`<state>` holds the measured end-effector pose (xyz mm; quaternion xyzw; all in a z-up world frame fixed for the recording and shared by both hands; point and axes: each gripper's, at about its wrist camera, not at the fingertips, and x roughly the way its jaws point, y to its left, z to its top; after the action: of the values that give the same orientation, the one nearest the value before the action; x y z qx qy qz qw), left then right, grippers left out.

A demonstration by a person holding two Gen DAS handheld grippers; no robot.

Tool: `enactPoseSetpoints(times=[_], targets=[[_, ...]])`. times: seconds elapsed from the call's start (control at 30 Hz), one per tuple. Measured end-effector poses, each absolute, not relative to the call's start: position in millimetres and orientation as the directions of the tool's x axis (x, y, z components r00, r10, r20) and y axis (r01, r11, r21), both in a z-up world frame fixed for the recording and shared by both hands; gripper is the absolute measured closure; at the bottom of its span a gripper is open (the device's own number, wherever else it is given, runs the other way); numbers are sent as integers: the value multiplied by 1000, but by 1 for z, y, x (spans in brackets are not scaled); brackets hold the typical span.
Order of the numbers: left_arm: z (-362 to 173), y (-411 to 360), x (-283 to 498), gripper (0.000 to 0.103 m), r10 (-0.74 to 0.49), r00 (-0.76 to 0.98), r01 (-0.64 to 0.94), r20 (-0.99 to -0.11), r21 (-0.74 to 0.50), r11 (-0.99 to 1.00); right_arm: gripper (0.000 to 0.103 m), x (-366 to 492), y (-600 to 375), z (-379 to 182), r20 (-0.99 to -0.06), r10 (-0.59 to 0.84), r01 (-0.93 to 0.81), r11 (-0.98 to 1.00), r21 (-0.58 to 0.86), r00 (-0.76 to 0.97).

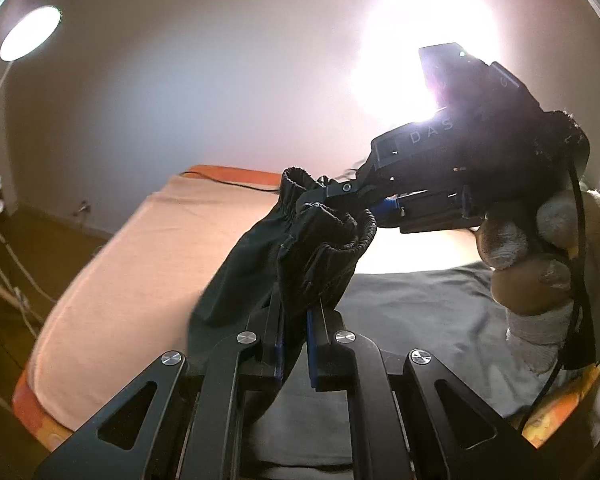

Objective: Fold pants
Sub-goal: 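Carry the waistband with both grippers along the bed, stretching the trousers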

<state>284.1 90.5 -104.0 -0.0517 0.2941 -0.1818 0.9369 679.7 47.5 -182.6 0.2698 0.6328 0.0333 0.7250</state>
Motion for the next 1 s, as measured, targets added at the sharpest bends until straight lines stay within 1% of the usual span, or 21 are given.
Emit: enactPoseSetpoints(times=[0.23,0.63,1.0], targets=[[-96,32,264,96,-441,715,406,-543,-190,894,89,624,-9,-147,-903,353,361,831,423,245],[-106,-48,234,97,-532,621,510,-575,-218,832,89,544,-77,-108,-911,293,467,787,403,291],[-112,-117,217,97,-615,535,611,-579,-238,755,89,481,-131,-80,-915,219,565,731,384,338]])
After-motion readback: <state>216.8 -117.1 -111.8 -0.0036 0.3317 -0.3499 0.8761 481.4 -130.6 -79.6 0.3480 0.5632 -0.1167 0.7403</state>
